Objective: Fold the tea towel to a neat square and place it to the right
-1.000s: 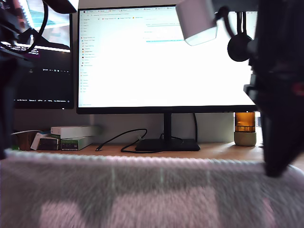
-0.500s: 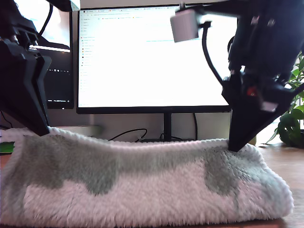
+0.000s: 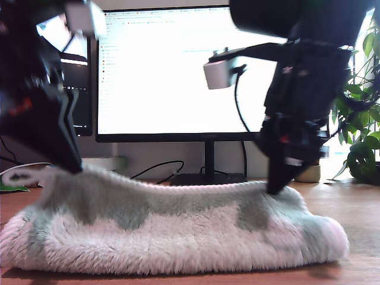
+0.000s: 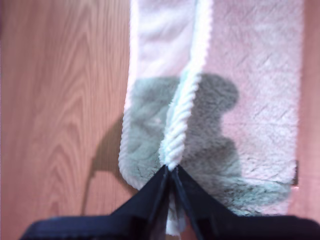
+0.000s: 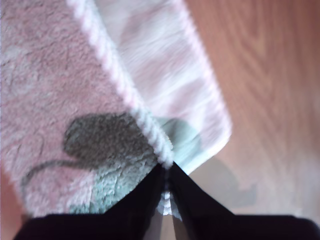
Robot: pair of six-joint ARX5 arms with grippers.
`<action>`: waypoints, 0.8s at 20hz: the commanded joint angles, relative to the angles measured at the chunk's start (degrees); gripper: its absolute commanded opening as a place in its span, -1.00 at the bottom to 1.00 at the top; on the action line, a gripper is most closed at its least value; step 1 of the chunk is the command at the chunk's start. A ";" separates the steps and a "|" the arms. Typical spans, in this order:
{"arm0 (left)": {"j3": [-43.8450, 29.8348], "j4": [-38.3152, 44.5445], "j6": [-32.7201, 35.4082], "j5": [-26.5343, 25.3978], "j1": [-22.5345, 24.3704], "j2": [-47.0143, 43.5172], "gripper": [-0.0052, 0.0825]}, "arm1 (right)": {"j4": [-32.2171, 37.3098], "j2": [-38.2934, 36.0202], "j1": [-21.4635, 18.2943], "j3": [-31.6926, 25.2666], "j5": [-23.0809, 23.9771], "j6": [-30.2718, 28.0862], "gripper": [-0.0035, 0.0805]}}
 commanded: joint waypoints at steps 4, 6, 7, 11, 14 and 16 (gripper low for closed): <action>-0.28 4.35 0.46 0.44 1.70 2.95 -0.94 | 1.05 5.07 -2.08 3.87 -0.39 -0.90 -0.95; -0.28 5.64 0.92 0.55 2.21 3.08 -0.94 | 1.44 6.95 -2.51 3.93 -0.48 -1.18 -0.95; -0.28 5.66 1.86 0.72 2.58 3.28 -0.94 | 1.86 7.87 -2.86 3.93 -0.61 -1.18 -0.95; -0.28 5.09 1.92 1.95 3.41 3.67 -0.94 | 3.02 9.18 -3.56 3.93 -0.59 -1.20 -0.95; -0.28 5.84 1.90 1.99 3.41 3.67 -0.94 | 3.08 9.18 -4.02 3.93 -0.57 -1.18 -0.95; -0.28 5.81 1.90 2.01 3.41 3.67 -0.91 | 3.13 9.18 -4.00 3.93 -0.46 -1.18 -0.82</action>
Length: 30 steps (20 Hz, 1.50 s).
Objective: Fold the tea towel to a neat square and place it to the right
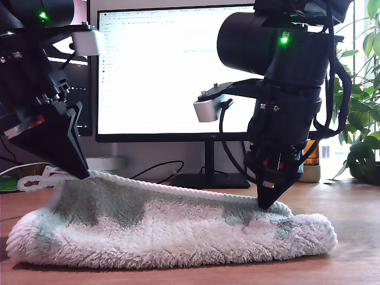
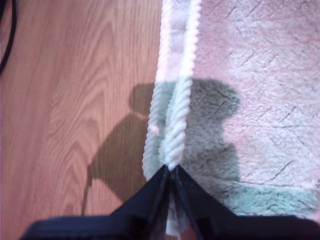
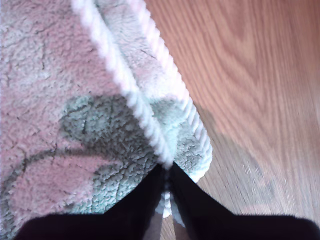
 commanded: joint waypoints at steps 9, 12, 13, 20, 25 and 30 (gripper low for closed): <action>-0.28 2.45 -0.20 0.00 1.49 0.68 -0.30 | 2.34 -0.13 -0.09 0.81 1.07 1.53 -0.21; -0.17 3.48 -0.33 -0.63 1.88 0.17 -0.32 | 0.11 -0.17 -0.11 4.44 1.01 1.57 -0.21; 0.11 3.37 -0.70 -0.74 1.88 0.02 -0.35 | -1.64 -0.17 -0.11 6.08 0.96 1.62 -0.21; 2.19 1.53 -12.33 -1.44 1.95 -6.47 -0.94 | -11.41 -0.20 -0.11 12.20 -4.46 7.89 -0.93; 2.19 0.17 -21.81 3.26 1.95 -10.45 -0.94 | -9.07 -0.20 -0.02 12.39 -4.92 17.00 -0.93; 2.16 0.31 -27.08 7.67 1.95 -11.39 -0.94 | -5.84 -1.29 -0.15 12.37 -8.57 28.41 -0.93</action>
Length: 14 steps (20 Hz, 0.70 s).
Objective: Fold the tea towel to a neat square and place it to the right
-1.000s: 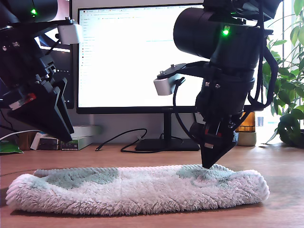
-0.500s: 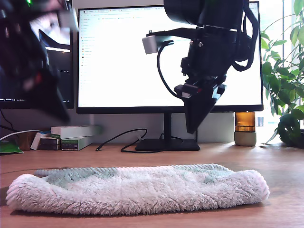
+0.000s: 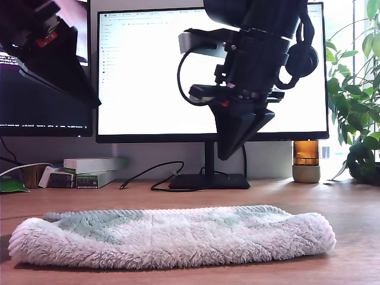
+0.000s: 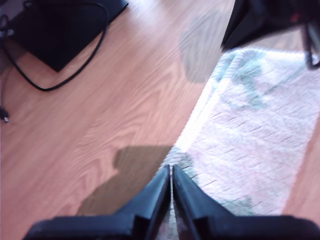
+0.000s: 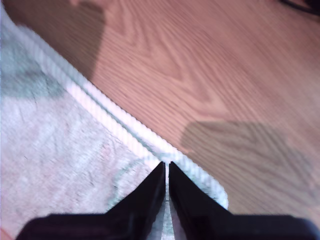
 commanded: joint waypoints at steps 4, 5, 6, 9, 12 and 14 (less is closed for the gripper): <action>-0.94 0.59 -1.36 3.93 1.36 -3.08 -0.94 | 1.70 -5.25 0.00 -1.05 0.20 0.83 -0.93; -1.46 0.92 -1.60 4.94 2.25 -3.96 -0.94 | 3.10 -6.99 0.00 -2.16 0.66 0.90 -0.93; -2.23 1.70 -1.77 5.60 3.15 -4.94 -0.94 | 4.57 -8.90 0.00 -3.61 1.66 1.14 -0.93; -5.90 5.01 -2.78 7.37 4.48 -8.66 -0.94 | 8.02 -15.21 -0.13 -10.54 2.19 0.66 -0.93; -11.28 9.90 -5.51 7.45 4.59 -12.83 -0.94 | 15.12 -21.35 -0.13 -19.56 2.40 -1.11 -0.93; -14.86 12.09 -6.99 7.45 4.57 -15.04 -0.94 | 18.29 -24.06 -0.15 -24.20 1.36 -2.56 -0.93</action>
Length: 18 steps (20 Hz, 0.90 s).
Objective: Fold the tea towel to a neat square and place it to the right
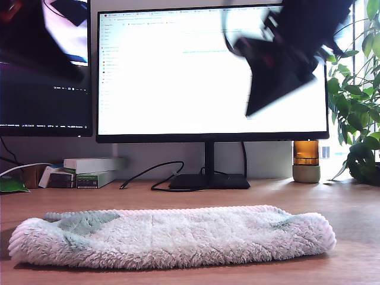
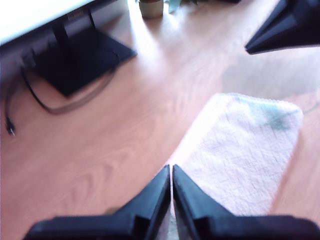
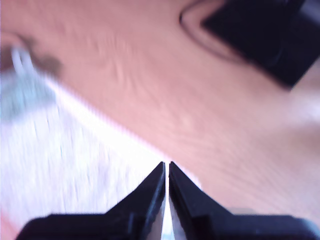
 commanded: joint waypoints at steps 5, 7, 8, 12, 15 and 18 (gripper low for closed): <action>-6.86 4.59 -4.39 0.90 -0.46 -1.95 -0.94 | 0.85 -0.68 -1.29 -5.33 -1.44 -3.54 -0.93; -6.86 4.66 -4.37 0.85 -0.48 -1.07 -0.94 | 0.81 -0.48 -1.55 -5.33 -1.33 -3.85 -0.93; -6.86 4.50 -4.37 0.85 -0.48 -0.24 -0.94 | 1.20 -0.48 -1.77 -5.33 -1.49 -3.87 -0.93; -6.86 4.52 -5.22 1.60 -0.59 5.35 -0.94 | 3.08 -0.48 -2.62 -5.33 0.83 -4.55 -0.93; -6.82 6.01 -6.32 2.58 -0.59 9.77 -0.94 | 5.05 -0.33 -4.00 -5.31 -2.47 -7.52 -0.94; -6.56 6.03 -6.73 3.82 -0.59 13.77 -0.94 | 5.07 1.88 -5.88 -5.03 -8.37 -9.73 -0.94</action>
